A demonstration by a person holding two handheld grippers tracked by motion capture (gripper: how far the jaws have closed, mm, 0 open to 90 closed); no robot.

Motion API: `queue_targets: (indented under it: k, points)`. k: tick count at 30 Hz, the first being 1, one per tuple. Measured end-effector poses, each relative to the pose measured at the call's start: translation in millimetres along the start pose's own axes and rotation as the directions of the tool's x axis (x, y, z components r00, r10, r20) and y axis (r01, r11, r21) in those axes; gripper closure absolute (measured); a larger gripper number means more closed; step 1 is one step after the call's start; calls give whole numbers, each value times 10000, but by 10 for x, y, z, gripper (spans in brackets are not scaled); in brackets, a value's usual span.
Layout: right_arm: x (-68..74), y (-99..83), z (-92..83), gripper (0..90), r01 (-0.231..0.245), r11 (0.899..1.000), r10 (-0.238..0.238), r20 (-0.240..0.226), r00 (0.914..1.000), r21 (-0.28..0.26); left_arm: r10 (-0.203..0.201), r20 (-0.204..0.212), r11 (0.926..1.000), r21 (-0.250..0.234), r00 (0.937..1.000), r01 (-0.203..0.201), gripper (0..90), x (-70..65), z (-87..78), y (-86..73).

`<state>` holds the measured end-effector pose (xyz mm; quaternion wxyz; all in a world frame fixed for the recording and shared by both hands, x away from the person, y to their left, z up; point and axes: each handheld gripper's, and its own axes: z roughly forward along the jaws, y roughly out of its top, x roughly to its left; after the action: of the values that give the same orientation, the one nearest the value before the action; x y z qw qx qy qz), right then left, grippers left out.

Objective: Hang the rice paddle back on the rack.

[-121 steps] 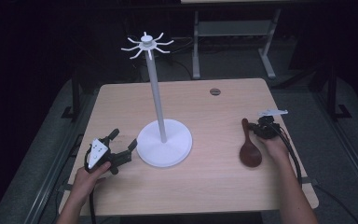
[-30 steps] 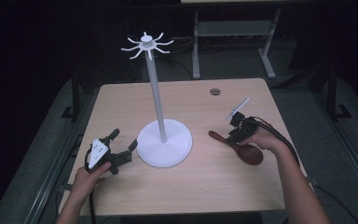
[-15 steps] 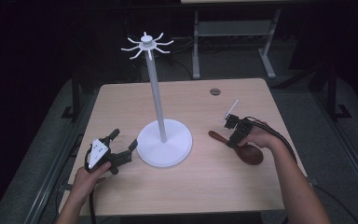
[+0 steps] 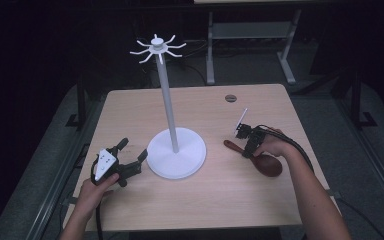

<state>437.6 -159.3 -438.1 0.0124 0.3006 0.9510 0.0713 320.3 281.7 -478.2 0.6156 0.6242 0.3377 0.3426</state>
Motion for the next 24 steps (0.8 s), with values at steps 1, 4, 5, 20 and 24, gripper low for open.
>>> queue_targets:
  k: [1,4,5,20,24]
  points:
    - [4,4,-1,741,-51,10000,51,-7,10000,26,14,0,10000,6,10000,-14,125,0,0,0]
    - [2,6,-1,757,-128,9999,128,-27,9999,25,20,4,10000,3,10000,-20,125,0,0,0]
    - [0,4,-1,760,-173,9998,173,-38,9998,9,23,4,10000,5,10000,-23,125,0,0,0]
    - [-32,-95,-37,777,-182,9965,160,-279,9995,-810,8,3,10000,3,10000,-8,125,0,0,0]
    - [-35,-135,-89,777,-226,9923,184,-349,9992,-1217,11,5,10000,9,10000,-11,125,0,0,0]
